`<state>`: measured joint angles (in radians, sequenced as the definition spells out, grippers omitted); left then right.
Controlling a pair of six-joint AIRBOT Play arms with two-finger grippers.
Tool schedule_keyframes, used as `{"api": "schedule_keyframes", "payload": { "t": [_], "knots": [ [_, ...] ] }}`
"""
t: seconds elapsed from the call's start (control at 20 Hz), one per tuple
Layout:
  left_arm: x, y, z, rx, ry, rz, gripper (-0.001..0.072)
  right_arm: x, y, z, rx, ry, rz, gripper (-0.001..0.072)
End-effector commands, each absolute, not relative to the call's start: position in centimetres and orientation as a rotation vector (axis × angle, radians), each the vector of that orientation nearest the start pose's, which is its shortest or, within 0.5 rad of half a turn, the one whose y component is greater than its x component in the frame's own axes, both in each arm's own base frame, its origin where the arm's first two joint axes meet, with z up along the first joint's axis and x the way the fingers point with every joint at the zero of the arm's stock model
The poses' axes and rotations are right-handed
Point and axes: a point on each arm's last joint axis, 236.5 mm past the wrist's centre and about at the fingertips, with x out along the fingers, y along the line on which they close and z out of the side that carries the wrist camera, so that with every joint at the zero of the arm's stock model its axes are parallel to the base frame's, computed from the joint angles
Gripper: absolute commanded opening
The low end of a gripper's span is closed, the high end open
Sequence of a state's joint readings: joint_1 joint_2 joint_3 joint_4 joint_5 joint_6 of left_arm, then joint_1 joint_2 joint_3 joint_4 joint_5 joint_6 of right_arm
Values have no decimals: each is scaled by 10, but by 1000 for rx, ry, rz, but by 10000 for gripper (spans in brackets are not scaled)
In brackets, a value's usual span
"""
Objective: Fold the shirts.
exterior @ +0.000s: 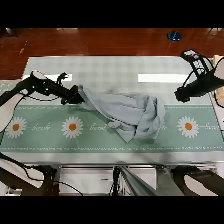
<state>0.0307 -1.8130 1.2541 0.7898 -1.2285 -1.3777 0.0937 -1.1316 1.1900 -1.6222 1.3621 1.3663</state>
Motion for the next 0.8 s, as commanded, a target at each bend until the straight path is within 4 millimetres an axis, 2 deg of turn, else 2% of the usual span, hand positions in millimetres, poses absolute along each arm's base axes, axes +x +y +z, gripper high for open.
{"api": "schedule_keyframes", "payload": {
  "t": [0.0, 0.15, 0.25, 0.3, 0.35, 0.45, 0.55, 0.7, 0.75],
  "knots": [
    [397, -154, -118, -681, 1642, -441, 28, 337, 24, 59, -261, 1291, 189, 420],
    [395, -153, -110, -646, 1630, -493, 26, 350, 18, 62, -206, 1239, 171, 420],
    [390, -154, -101, -616, 1630, -543, 26, 355, 3, 57, -51, 1217, 145, 420],
    [388, -155, -97, -600, 1627, -567, 26, 351, -4, 48, 47, 1227, 152, 456],
    [387, -155, -93, -587, 1622, -584, 26, 344, -10, 37, 145, 1244, 157, 541],
    [388, -155, -87, -571, 1603, -598, 26, 321, -17, 5, 342, 1296, 157, 572],
    [390, -154, -82, -556, 1582, -610, 24, 297, -4, -26, 512, 1339, 190, 573],
    [393, -151, -71, -538, 1546, -623, 25, 281, 40, -45, 690, 1325, 312, 572],
    [395, -148, -68, -535, 1533, -623, 25, 278, 48, -52, 710, 1323, 325, 572]
  ]
}}
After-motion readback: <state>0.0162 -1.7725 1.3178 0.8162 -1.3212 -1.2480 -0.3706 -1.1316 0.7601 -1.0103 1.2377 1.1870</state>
